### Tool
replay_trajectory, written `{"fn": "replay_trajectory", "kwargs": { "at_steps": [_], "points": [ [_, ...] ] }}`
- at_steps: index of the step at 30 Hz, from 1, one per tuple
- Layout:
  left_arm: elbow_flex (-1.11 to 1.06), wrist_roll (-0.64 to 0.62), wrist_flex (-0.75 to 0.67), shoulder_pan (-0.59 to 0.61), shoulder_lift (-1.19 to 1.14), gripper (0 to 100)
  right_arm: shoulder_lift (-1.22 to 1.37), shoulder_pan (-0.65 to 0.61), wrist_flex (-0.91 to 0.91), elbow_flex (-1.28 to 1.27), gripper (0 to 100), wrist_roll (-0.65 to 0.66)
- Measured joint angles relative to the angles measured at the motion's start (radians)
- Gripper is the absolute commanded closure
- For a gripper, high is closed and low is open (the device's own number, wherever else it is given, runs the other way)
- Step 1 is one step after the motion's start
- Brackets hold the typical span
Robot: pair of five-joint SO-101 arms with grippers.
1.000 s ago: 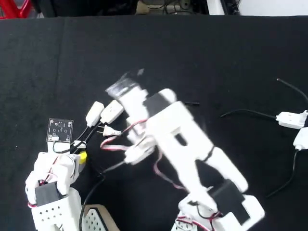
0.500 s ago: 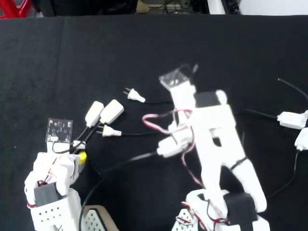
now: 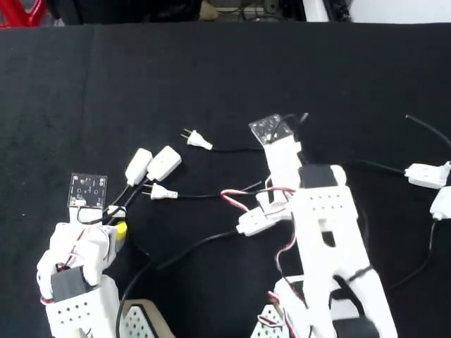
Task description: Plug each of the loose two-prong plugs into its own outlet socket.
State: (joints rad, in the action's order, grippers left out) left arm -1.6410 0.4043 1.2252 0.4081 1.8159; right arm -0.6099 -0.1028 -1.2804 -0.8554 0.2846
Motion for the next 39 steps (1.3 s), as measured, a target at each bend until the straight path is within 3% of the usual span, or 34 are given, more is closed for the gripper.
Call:
{"fn": "replay_trajectory", "kwargs": {
  "at_steps": [6, 16, 33, 39],
  "points": [
    [0.000, 0.000, 0.000, 0.000, 0.000, 70, -0.063, -0.025, -0.058, 0.000, 98.7, 0.002],
    [0.000, 0.000, 0.000, 0.000, 0.000, 70, -0.072, -0.029, 0.166, -0.175, 98.7, 0.000],
    [0.000, 0.000, 0.000, 0.000, 0.000, 70, -0.092, -0.029, 0.201, -0.256, 98.7, 0.014],
    [0.000, 0.000, 0.000, 0.000, 0.000, 70, -0.094, -0.029, 0.288, -0.341, 98.7, 0.017]
  ]
}}
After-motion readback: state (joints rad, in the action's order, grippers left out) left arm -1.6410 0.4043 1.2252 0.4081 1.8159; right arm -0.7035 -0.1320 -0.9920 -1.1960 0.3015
